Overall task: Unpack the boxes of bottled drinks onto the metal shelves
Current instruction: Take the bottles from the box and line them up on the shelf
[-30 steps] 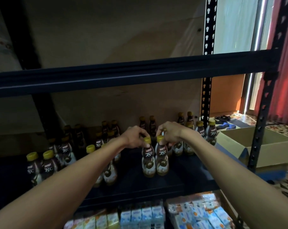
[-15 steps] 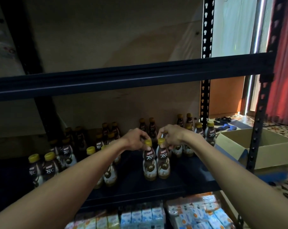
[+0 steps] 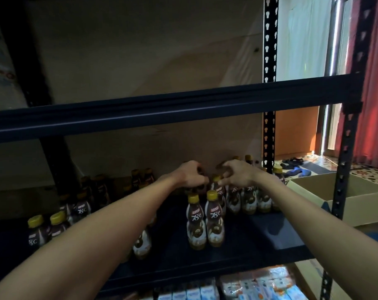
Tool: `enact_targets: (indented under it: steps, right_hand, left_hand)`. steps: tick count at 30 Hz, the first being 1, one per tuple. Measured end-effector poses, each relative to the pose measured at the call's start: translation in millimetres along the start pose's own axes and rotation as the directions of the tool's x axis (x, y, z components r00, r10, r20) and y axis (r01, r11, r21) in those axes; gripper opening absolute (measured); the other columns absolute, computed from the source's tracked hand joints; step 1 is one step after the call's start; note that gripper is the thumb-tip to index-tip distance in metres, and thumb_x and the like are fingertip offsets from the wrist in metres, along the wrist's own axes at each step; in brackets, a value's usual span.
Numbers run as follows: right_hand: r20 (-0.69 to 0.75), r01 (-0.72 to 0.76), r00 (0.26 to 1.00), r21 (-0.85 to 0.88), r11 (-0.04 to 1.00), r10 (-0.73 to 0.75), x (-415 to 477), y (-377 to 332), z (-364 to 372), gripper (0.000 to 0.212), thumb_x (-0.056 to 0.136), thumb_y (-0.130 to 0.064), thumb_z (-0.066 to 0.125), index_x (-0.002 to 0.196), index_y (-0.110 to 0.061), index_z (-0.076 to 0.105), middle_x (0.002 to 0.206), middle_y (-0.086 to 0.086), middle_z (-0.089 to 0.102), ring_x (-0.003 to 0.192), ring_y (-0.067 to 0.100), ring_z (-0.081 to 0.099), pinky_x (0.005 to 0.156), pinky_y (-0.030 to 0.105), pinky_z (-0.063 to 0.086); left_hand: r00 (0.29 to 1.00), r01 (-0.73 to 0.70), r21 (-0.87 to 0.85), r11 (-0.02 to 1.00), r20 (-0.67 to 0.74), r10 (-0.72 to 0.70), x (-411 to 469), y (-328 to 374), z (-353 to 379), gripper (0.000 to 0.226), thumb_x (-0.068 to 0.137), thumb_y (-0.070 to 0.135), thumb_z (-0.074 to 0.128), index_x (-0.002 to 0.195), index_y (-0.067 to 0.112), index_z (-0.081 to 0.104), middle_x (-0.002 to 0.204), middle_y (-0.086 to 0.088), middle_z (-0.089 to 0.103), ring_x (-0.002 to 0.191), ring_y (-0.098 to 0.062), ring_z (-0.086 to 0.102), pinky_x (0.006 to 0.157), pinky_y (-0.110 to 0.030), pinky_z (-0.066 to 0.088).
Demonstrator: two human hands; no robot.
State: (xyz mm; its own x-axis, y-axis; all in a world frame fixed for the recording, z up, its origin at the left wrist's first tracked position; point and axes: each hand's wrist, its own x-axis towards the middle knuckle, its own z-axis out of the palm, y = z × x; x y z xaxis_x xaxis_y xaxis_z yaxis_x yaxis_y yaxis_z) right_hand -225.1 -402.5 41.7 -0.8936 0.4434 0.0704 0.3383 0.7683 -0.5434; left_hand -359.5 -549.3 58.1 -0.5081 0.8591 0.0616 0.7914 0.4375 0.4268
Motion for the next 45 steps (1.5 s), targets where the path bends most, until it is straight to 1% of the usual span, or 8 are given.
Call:
enact_targets:
  steps: [6,15,24,27,31,36,40,45]
  right_hand:
    - [-0.073,-0.096,0.994,-0.234,0.968,0.081,44,32,10,0.023,0.089,-0.020,0.067,0.110,-0.013,0.065,0.112,0.010,0.065,0.107,0.030,0.064,0.084,0.031,0.050]
    - [-0.095,-0.058,0.995,-0.341,0.938,0.027,73,63,28,0.019,0.090,-0.015,0.065,0.108,-0.008,0.067,0.110,0.011,0.066,0.103,0.030,0.065,0.091,0.036,0.054]
    - [-0.109,-0.081,0.993,-0.324,0.943,0.047,68,45,33,0.024,0.093,-0.017,0.068,0.108,0.002,0.067,0.112,0.016,0.065,0.107,0.031,0.064,0.077,0.025,0.043]
    - [-0.111,-0.065,0.993,-0.287,0.956,0.035,63,36,34,0.018,0.090,-0.021,0.073,0.093,-0.005,0.067,0.102,0.013,0.066,0.104,0.030,0.065,0.078,0.026,0.046]
    - [-0.065,-0.064,0.997,-0.248,0.967,0.049,63,21,38,0.032,0.090,-0.025,0.075,0.065,-0.018,0.056,0.080,0.005,0.066,0.092,0.022,0.069,0.079,0.028,0.050]
    - [0.004,-0.065,0.998,-0.107,0.992,0.066,66,10,45,0.029,0.091,-0.024,0.075,0.066,-0.018,0.062,0.056,-0.009,0.064,0.066,0.007,0.064,0.060,0.014,0.043]
    - [-0.024,-0.013,1.000,-0.115,0.993,0.011,70,1,52,0.025,0.087,-0.027,0.079,0.098,-0.006,0.071,0.088,0.005,0.071,0.070,0.011,0.059,0.052,0.013,0.037]
    - [-0.073,0.012,0.997,-0.110,0.994,-0.020,75,0,57,0.040,0.083,-0.031,0.082,0.112,-0.006,0.070,0.101,0.004,0.059,0.100,0.019,0.056,0.080,0.020,0.037]
  left_hand:
    - [0.995,0.090,0.093,0.992,0.026,-0.093,52,16,22,0.054,0.089,0.044,0.065,0.131,0.011,0.059,0.131,-0.006,0.057,0.119,-0.026,0.054,0.094,-0.030,0.046]
    - [0.975,0.143,0.209,0.967,0.139,-0.174,89,12,49,0.066,0.089,0.043,0.069,0.141,0.011,0.044,0.137,-0.012,0.053,0.123,-0.031,0.051,0.100,-0.041,0.044]
    - [0.954,0.189,0.176,0.966,0.199,-0.223,90,1,41,0.040,0.089,0.032,0.073,0.117,0.008,0.060,0.099,-0.006,0.063,0.089,-0.021,0.058,0.084,-0.034,0.049]
    - [0.955,0.204,0.180,0.962,0.178,-0.236,86,-7,36,0.029,0.085,0.034,0.076,0.100,0.015,0.060,0.084,-0.002,0.061,0.082,-0.020,0.060,0.087,-0.039,0.053]
    - [0.962,0.194,0.198,0.961,0.154,-0.226,81,-20,30,0.054,0.073,0.035,0.085,0.118,0.020,0.060,0.103,-0.006,0.068,0.087,-0.025,0.069,0.084,-0.047,0.060]
    - [0.952,0.237,0.192,0.952,0.152,-0.267,77,-47,26,0.070,0.074,0.035,0.085,0.134,0.018,0.052,0.121,-0.008,0.065,0.106,-0.027,0.065,0.094,-0.045,0.055]
    - [0.959,0.238,0.158,0.958,0.120,-0.258,64,-55,19,0.067,0.077,0.031,0.083,0.136,0.019,0.052,0.126,-0.006,0.060,0.104,-0.023,0.063,0.092,-0.039,0.055]
    - [0.964,0.221,0.084,0.972,0.132,-0.231,55,-64,11,0.076,0.081,0.024,0.081,0.146,0.025,0.041,0.142,-0.006,0.049,0.106,-0.022,0.058,0.084,-0.030,0.052]
